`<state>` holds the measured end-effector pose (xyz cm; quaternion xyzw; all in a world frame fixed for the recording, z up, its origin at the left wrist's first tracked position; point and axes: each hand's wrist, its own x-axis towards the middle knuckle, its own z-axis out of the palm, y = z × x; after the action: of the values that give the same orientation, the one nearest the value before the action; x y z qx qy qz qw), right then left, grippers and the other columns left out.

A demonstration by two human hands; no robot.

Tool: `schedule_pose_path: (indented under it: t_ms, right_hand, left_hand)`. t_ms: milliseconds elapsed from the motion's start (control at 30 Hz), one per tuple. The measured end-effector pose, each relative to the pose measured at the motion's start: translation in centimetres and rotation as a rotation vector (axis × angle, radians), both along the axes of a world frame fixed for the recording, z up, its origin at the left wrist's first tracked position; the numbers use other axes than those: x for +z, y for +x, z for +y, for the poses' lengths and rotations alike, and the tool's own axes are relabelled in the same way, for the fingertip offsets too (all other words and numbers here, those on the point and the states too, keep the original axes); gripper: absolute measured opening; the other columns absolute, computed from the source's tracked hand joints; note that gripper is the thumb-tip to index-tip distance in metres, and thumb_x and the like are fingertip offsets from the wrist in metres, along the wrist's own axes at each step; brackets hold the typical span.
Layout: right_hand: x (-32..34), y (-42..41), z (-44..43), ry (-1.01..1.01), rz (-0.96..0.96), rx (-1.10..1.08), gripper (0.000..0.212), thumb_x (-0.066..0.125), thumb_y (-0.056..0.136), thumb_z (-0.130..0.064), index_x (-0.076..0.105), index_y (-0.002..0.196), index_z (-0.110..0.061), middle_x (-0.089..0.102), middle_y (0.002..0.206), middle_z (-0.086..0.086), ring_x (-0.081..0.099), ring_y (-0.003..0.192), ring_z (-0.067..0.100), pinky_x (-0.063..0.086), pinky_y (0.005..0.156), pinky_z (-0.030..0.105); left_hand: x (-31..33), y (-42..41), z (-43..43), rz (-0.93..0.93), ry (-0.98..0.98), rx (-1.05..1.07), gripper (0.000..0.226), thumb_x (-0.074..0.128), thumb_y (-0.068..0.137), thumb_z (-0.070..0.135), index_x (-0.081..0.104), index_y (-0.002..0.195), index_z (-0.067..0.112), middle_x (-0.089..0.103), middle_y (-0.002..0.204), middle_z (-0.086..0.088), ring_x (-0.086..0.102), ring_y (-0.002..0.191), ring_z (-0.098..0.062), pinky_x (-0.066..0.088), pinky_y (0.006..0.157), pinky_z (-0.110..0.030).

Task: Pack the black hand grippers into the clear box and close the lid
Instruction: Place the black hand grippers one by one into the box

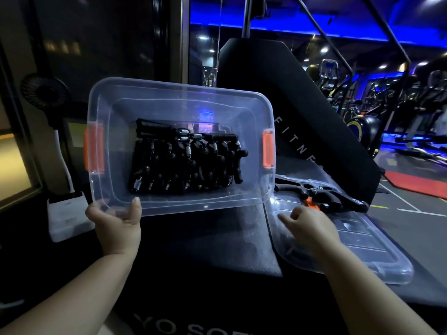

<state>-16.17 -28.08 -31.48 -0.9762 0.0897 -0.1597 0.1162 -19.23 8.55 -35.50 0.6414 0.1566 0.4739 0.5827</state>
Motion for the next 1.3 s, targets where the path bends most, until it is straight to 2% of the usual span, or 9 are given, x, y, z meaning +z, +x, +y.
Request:
schedule_pose_path:
  t_ms: [67,167,267,400,533,733,900,1167,1300]
  right_hand:
    - [0.6,1.0,-1.0,-0.006,-0.058,-0.05,0.042,0.051,0.083,-0.062,0.058,0.072,-0.022,0.064,0.073,-0.003,0.056,0.071,0.022,0.038,0.058,0.028]
    - [1.1,2.9,-2.7,-0.061,-0.092,-0.103,0.034,0.053,0.085,-0.052,0.062,0.098,-0.022,0.065,0.105,0.01,0.056,0.099,0.03,0.042,0.074,0.033]
    - [1.3,4.5,-4.1,-0.122,-0.126,-0.229,0.046,0.055,0.084,-0.05,0.056,0.118,-0.019,0.052,0.124,0.013,0.04,0.118,0.033,0.038,0.094,0.042]
    - [0.8,5.8,-5.3,-0.103,-0.056,-0.322,0.054,0.05,0.086,-0.053,0.047,0.127,-0.018,0.042,0.134,0.016,0.031,0.125,0.033,0.026,0.105,0.051]
    - [-0.4,6.4,-5.2,-0.083,0.013,-0.36,0.051,0.045,0.09,-0.055,0.05,0.128,-0.021,0.047,0.132,0.021,0.04,0.123,0.037,0.018,0.106,0.051]
    - [-0.4,6.4,-5.4,-0.131,-0.002,-0.354,0.047,0.053,0.089,-0.05,0.052,0.123,-0.018,0.05,0.127,0.022,0.042,0.118,0.038,0.026,0.102,0.049]
    - [-0.1,6.0,-5.5,-0.11,-0.136,-0.313,0.048,0.066,0.081,-0.05,0.054,0.113,-0.016,0.06,0.112,0.018,0.049,0.11,0.036,0.034,0.1,0.047]
    - [-0.3,6.0,-4.7,-0.226,-0.022,-0.374,0.064,0.058,0.073,-0.069,0.057,0.117,-0.022,0.044,0.136,0.012,0.028,0.13,0.032,0.013,0.112,0.059]
    - [-0.1,6.0,-4.2,-0.229,0.039,-0.349,0.08,0.05,0.067,-0.079,0.053,0.125,-0.024,0.048,0.135,0.009,0.04,0.13,0.027,0.008,0.11,0.066]
  left_hand:
    - [0.1,-0.1,-0.1,0.007,0.003,0.005,0.063,0.068,0.085,0.026,0.029,0.127,0.0,0.045,0.072,0.01,0.047,0.064,-0.015,0.038,0.071,-0.032]
    - [0.2,-0.1,-0.2,0.008,0.0,0.005,0.063,0.068,0.085,0.025,0.029,0.127,-0.002,0.046,0.071,0.009,0.046,0.062,-0.009,0.038,0.066,-0.027]
    - [0.2,-0.1,-0.3,0.014,0.009,0.011,0.063,0.068,0.084,0.025,0.03,0.126,-0.004,0.045,0.07,0.01,0.045,0.062,-0.002,0.036,0.066,-0.026]
    - [0.2,0.0,-0.2,0.016,0.029,0.016,0.063,0.068,0.084,0.024,0.03,0.125,-0.004,0.046,0.069,0.01,0.045,0.062,0.001,0.034,0.06,-0.012]
    - [0.1,0.1,-0.1,0.015,0.038,0.02,0.063,0.068,0.084,0.025,0.03,0.125,-0.003,0.046,0.069,0.01,0.046,0.061,0.0,0.034,0.06,-0.012]
    - [0.0,0.1,-0.2,0.009,0.045,0.04,0.061,0.068,0.084,0.024,0.032,0.125,-0.002,0.044,0.069,0.013,0.044,0.059,0.004,0.033,0.058,-0.007]
    - [0.0,0.1,-0.2,0.004,0.049,0.036,0.062,0.069,0.084,0.023,0.031,0.125,-0.003,0.043,0.072,0.013,0.045,0.063,0.001,0.035,0.06,-0.015]
    - [0.0,0.0,-0.2,0.009,0.033,0.001,0.062,0.068,0.084,0.022,0.029,0.126,-0.002,0.047,0.07,0.009,0.047,0.062,-0.003,0.039,0.07,-0.031]
    - [-0.1,0.1,-0.1,0.01,0.025,0.005,0.062,0.068,0.084,0.023,0.029,0.126,-0.001,0.048,0.069,0.008,0.048,0.062,-0.004,0.039,0.069,-0.03]
